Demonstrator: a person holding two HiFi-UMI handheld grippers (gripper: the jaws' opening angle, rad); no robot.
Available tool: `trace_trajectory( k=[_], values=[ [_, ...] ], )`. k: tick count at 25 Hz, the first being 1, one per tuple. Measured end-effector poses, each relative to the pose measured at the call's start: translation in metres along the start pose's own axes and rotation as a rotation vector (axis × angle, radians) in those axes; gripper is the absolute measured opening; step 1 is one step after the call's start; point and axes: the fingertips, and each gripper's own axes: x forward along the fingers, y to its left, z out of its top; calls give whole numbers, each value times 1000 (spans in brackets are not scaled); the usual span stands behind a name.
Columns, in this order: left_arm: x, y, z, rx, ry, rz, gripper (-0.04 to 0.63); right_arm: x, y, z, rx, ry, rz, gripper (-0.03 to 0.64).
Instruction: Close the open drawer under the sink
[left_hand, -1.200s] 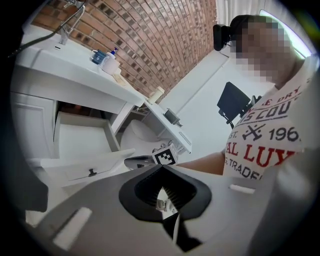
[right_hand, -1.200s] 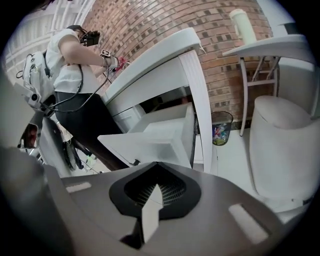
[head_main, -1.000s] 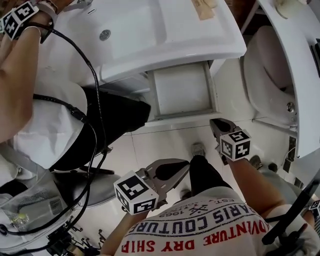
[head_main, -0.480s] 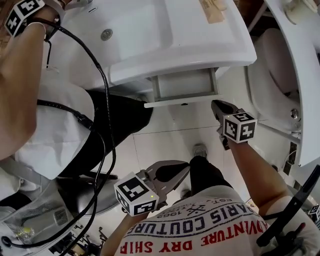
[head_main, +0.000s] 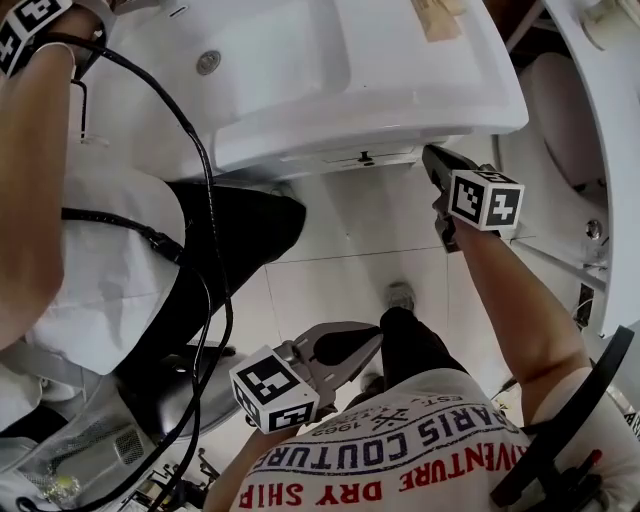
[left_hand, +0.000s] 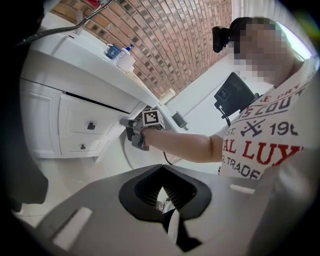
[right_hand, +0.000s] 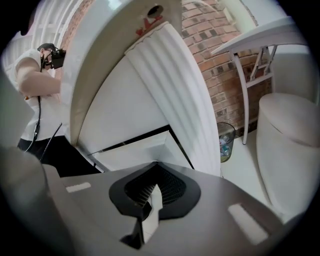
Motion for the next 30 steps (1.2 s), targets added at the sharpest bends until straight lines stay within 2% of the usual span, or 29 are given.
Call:
trace_trajectory(
  k=[7,11,17,20,25,30],
  values=[
    [2,-2,-2,-21,-2,8,-17,10,-9,11,54,-2,-1,9],
    [0,-3,-5,-16,-1,10,-17,7,-13,12,18,-14,-12,9],
    [7,-27,-12,3,-19,-49,-17,-17,-17,-5,-47,30,-19,11],
    [8,-42,-16,27,-35,-75,-17,-45,-4,-26,-48,36,37,11],
    [0,-68,-40,47,-46,-121,-17,-113,47,-65,-16,16,177,11],
    [-15,-105,-70,125,-50,-145,-15,-200,104,-107,-97,-17,261,9]
  ],
)
